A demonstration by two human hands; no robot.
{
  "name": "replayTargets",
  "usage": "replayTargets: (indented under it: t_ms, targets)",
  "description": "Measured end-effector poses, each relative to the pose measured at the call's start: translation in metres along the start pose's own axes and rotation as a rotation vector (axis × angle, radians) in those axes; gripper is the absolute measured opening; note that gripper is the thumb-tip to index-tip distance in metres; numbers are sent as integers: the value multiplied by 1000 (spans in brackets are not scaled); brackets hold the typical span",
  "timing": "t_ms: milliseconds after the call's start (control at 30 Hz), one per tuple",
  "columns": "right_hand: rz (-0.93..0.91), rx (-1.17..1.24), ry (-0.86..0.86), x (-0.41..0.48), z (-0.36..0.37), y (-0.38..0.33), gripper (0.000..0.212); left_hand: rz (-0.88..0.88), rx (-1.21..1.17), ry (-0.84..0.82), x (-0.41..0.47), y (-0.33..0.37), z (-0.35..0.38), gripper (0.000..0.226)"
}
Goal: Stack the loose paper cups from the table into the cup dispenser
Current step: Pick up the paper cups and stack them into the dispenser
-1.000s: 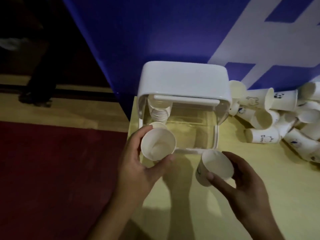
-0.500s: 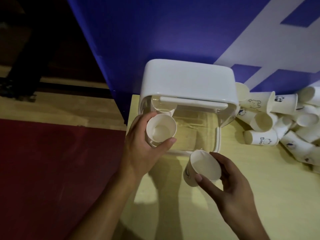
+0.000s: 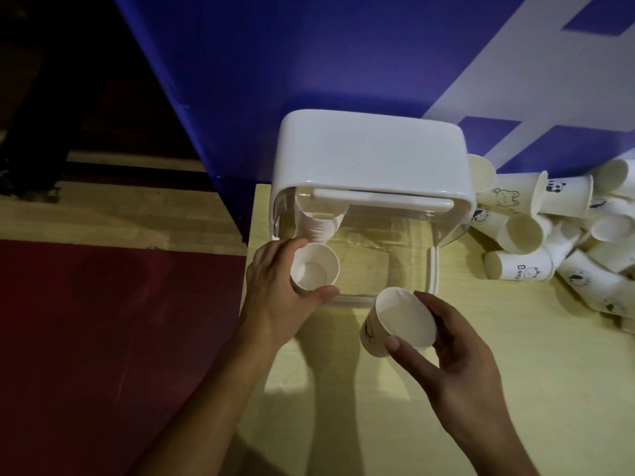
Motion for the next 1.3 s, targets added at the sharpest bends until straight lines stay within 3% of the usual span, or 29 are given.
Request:
replayTargets:
  t_ms: [167, 333, 500, 733, 933, 1133, 1300]
  targets:
    - [-88, -5, 14, 9, 7, -14, 56, -32, -64, -35, -7, 2, -6, 89]
    - [-264, -78, 13, 34, 31, -36, 62, -23, -295, 37, -21, 10, -33, 59]
    - [-396, -155, -51, 57, 66, -40, 68, 38, -524, -11, -25, 29, -46, 51]
    - [-409, -199, -87, 70, 85, -19, 74, -32, -461, 1, -14, 19, -39, 31]
    - [-398, -273, -115, 73, 91, -1, 79, -54, -390, 5, -11, 12, -28, 28]
    - [-359, -384, -156, 78, 98, 21, 93, -13, -126, 39, 0, -10, -13, 32]
    - [-347, -390, -170, 79, 99, 27, 95, 6, -108, 60, 0, -13, -11, 34]
Point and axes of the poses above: each hand's wrist, its own x-axis towards the middle knuckle, its own z-axis out of the palm, y = z × x, the point moved 4 cm from there along x, towards the middle knuckle, and after that the axes turned 10 degrees about -z, right-handed, at the moved point
